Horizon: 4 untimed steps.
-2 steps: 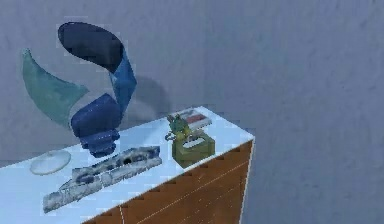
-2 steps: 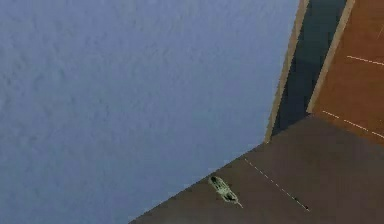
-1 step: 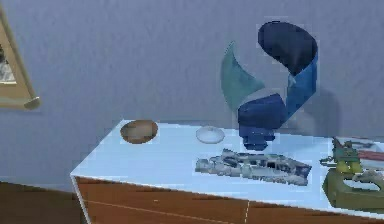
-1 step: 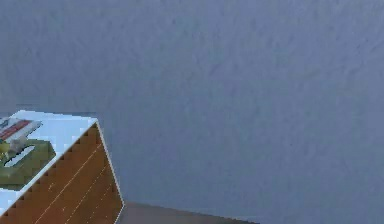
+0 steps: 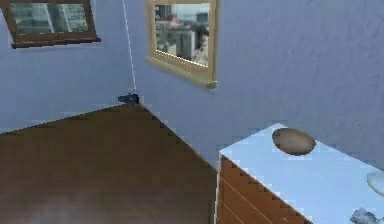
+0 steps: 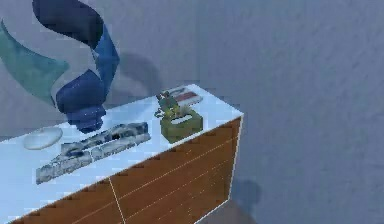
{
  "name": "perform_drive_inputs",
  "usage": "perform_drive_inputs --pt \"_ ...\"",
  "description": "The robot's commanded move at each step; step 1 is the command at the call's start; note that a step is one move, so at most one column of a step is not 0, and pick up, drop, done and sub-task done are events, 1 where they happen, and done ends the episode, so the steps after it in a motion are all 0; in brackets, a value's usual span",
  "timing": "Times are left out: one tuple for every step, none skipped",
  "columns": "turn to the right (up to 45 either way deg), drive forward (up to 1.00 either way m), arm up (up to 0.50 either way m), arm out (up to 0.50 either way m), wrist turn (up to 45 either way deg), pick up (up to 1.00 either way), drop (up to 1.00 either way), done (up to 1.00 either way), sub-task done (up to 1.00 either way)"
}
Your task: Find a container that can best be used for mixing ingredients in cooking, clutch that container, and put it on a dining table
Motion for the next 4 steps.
perform_drive_inputs --pt "-45.0 0.0 0.0 0.0 0.0 0.0 0.0 0.0 0.0" --pt "-15.0 0.0 0.0 0.0 0.0 0.0 0.0 0.0 0.0" --pt "45.0 0.0 0.0 0.0 0.0 0.0 0.0 0.0 0.0" --pt "45.0 0.0 0.0 0.0 0.0 0.0 0.0 0.0 0.0"
